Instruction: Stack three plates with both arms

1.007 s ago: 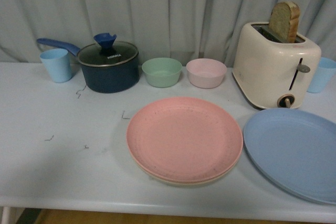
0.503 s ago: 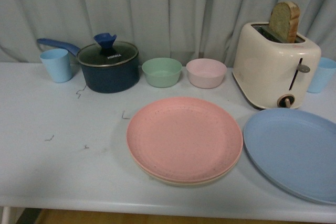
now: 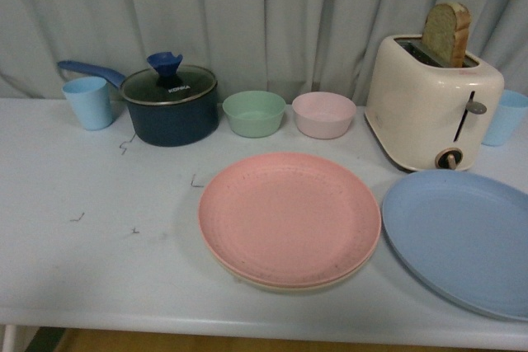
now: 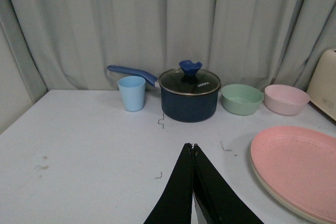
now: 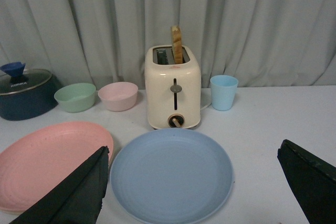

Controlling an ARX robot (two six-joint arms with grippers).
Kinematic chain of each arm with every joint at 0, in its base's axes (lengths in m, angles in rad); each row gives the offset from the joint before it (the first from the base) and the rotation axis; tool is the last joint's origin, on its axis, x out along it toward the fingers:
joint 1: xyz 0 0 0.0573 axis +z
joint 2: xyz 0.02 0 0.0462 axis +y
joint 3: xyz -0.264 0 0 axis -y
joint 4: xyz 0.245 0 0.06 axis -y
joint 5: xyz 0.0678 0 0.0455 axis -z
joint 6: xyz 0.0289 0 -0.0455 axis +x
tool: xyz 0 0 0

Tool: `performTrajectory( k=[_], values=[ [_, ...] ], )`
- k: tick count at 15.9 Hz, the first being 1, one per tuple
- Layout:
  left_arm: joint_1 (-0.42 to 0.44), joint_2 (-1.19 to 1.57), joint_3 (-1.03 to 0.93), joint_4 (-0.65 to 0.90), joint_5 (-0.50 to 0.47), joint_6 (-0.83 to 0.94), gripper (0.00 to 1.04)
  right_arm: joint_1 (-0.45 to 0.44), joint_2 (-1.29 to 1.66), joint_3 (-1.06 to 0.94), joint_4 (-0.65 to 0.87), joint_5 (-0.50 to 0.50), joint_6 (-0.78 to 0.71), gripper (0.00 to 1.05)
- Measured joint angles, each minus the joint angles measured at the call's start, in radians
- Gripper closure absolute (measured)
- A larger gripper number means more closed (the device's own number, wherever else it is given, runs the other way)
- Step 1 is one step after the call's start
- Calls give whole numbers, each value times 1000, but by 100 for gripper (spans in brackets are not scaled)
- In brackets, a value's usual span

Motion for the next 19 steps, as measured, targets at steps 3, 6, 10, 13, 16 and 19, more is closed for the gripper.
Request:
performTrajectory(
  k=[3,6,10,13,16,19],
  values=[
    [0,-60,0,-60,0,0,103,0,0,0,0,0,0,6],
    [0,-113,0,-114,0,0,103,0,0,0,0,0,0,6],
    [0,-152,0,-151,0,0,103,0,0,0,0,0,0,6],
    [0,-202,2,-230,0,0,103,0,0,0,0,0,0,6],
    [0,-319,0,-338,2,0,103,0,0,0,1,0,0,6],
    [0,-319,0,-329,0,-1,97,0,0,0,0,0,0,6]
  ],
)
